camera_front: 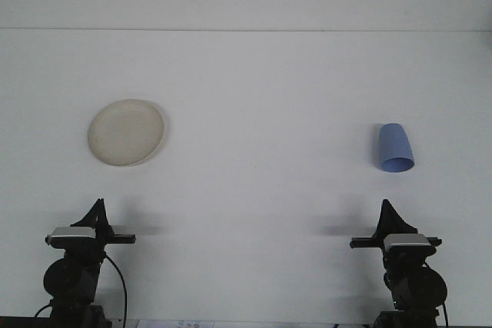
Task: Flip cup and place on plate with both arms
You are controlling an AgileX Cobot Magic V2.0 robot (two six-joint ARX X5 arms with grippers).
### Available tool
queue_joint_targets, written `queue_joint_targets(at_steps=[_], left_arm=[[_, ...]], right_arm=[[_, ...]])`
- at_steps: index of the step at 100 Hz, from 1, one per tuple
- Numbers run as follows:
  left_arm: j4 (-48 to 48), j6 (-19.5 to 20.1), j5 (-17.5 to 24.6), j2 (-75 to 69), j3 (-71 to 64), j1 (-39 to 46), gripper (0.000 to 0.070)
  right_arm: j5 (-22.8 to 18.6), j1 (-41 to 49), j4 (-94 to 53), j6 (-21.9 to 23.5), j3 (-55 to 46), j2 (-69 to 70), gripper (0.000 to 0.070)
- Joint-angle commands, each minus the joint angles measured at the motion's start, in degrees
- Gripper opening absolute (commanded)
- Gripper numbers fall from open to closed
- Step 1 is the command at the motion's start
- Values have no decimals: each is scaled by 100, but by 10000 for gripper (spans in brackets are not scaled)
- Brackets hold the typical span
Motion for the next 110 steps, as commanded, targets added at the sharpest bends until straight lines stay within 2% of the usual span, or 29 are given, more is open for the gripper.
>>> queue_joint_targets(at_steps=[1, 92, 110], left_arm=[[66, -26, -7, -13, -111, 2, 16], [66, -26, -7, -13, -111, 2, 15], [66, -26, -7, -13, -111, 2, 15]], right_arm=[[4, 0, 72, 74, -11, -2, 7], [17, 4, 345, 85, -11, -2, 7], [-85, 7, 330, 852, -11, -2, 7]])
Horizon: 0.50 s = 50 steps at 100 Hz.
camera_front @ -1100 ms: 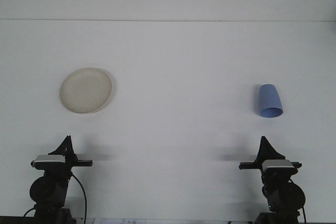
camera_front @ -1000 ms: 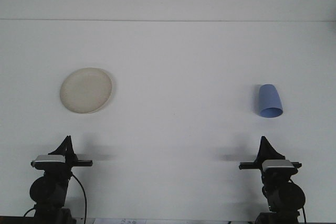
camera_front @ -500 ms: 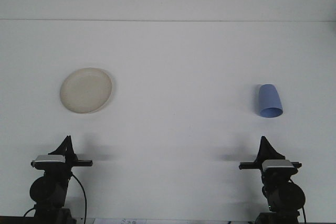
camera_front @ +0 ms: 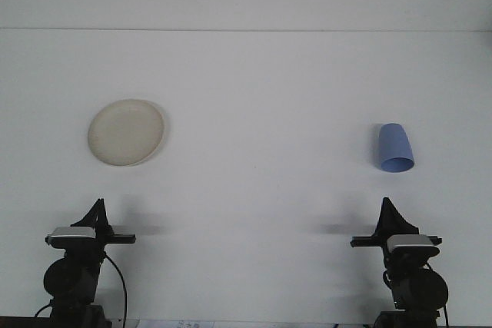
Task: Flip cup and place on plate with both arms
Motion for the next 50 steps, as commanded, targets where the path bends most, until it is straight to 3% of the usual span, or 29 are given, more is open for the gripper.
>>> queue_joint_targets(at_steps=[1, 16, 23, 31, 38, 41, 46, 50], left_arm=[[66, -26, -7, -13, -111, 2, 15], [66, -26, -7, -13, -111, 2, 16], [66, -26, -7, -13, -111, 2, 15], [66, -26, -7, -13, -111, 2, 15], [66, -26, -7, -13, -111, 2, 15], [66, -26, -7, -13, -111, 2, 16], [66, -26, -7, -13, -111, 2, 15], [66, -26, -7, -13, -111, 2, 15]], right_arm=[[-15, 2, 79, 570, -11, -2, 7], [-4, 2, 205, 1202, 42, -2, 3], [293, 2, -7, 1392, 358, 15, 2], [848, 2, -474, 1309, 970, 247, 2], [1084, 2, -811, 933, 1598, 605, 12], [1113, 2, -922, 726, 1862, 796, 44], [1147, 2, -1099, 431, 2264, 1099, 158], [1209, 2, -1300, 179, 2636, 1405, 324]])
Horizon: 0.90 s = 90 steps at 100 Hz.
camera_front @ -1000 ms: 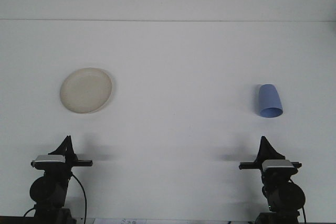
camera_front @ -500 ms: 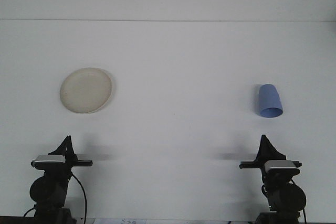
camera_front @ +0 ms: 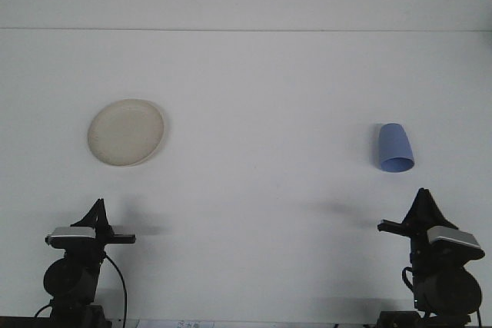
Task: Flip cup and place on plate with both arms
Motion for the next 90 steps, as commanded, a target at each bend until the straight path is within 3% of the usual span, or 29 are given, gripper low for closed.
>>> queue_joint_targets(at_steps=[1, 5, 9, 21, 35, 49, 70, 90], left_arm=[[66, -26, -7, -13, -111, 2, 16], [66, -26, -7, -13, -111, 2, 15], [66, -26, -7, -13, -111, 2, 16], [66, -26, -7, -13, -111, 2, 15], [66, -26, -7, -13, -111, 2, 15], [66, -26, -7, -13, -111, 2, 16], [66, -26, -7, -13, -111, 2, 15], [66, -26, -7, -13, -111, 2, 15]], right_arm=[[77, 4, -262, -680, 560, 459, 363], [118, 0, -446, -896, 837, 726, 484], [216, 0, -632, -1093, 1078, 979, 540], [542, -11, -999, -1617, 1495, 1622, 547], [472, -157, -1058, -1847, 1493, 2129, 547], [-37, -525, -828, -2144, 1438, 2712, 547], [-1040, -1370, -463, -2181, 1226, 3480, 546], [-1580, -2044, 181, -2177, 887, 4065, 546]])
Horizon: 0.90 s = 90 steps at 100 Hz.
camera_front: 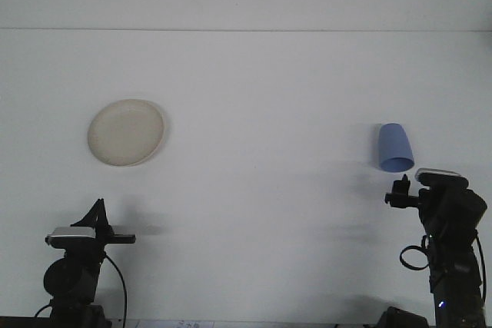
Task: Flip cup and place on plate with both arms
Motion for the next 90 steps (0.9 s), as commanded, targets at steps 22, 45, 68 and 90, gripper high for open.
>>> queue_joint_targets(at_steps=[22, 45, 68, 90], left_arm=[[66, -26, -7, -13, -111, 2, 15], [66, -26, -7, -13, -111, 2, 15], [66, -26, -7, -13, -111, 2, 15], [66, -26, -7, -13, -111, 2, 15]], right_arm=[[-380, -391, 914, -76, -52, 1056, 546], [-396, -391, 1720, -101, -50, 1834, 543], [-400, -389, 2470, -140, -50, 2472, 542], [-400, -389, 3281, -168, -50, 3032, 542]])
